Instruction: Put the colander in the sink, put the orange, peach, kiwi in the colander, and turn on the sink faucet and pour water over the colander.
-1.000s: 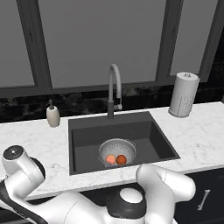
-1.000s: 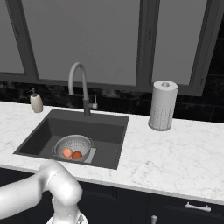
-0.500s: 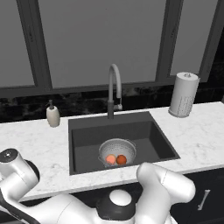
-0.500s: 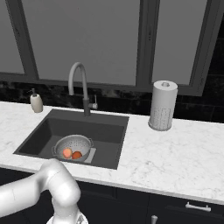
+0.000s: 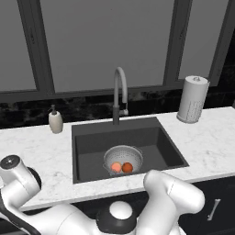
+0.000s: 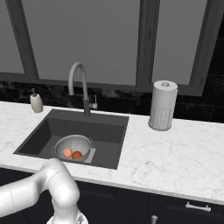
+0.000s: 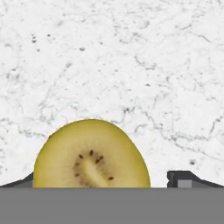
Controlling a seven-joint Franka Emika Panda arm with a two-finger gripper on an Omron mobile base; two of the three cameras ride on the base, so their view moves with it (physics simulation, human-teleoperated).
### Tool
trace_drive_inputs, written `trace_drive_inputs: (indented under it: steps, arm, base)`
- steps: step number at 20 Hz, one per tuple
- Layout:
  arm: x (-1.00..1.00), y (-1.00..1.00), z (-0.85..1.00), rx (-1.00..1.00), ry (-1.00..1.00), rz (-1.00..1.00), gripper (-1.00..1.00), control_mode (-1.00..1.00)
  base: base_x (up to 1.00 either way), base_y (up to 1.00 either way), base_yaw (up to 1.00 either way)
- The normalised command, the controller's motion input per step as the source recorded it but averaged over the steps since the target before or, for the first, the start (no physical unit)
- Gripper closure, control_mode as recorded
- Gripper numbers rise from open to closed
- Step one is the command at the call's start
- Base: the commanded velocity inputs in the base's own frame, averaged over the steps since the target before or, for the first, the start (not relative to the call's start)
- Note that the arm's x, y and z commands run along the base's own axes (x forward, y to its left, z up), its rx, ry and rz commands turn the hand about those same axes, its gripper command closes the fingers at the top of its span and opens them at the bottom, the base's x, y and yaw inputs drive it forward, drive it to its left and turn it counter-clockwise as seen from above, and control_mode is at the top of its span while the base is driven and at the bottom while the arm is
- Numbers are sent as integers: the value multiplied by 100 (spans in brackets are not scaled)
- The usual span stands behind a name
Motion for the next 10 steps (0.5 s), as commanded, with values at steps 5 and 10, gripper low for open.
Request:
trace_drive_inputs:
  steps: [5,10]
  arm:
    - [5,6,-11,0,1,0,100,-100]
    - [-2,0,-6,0,-1,0,100,-100]
  base:
    - [0,0,0]
    - [0,0,0]
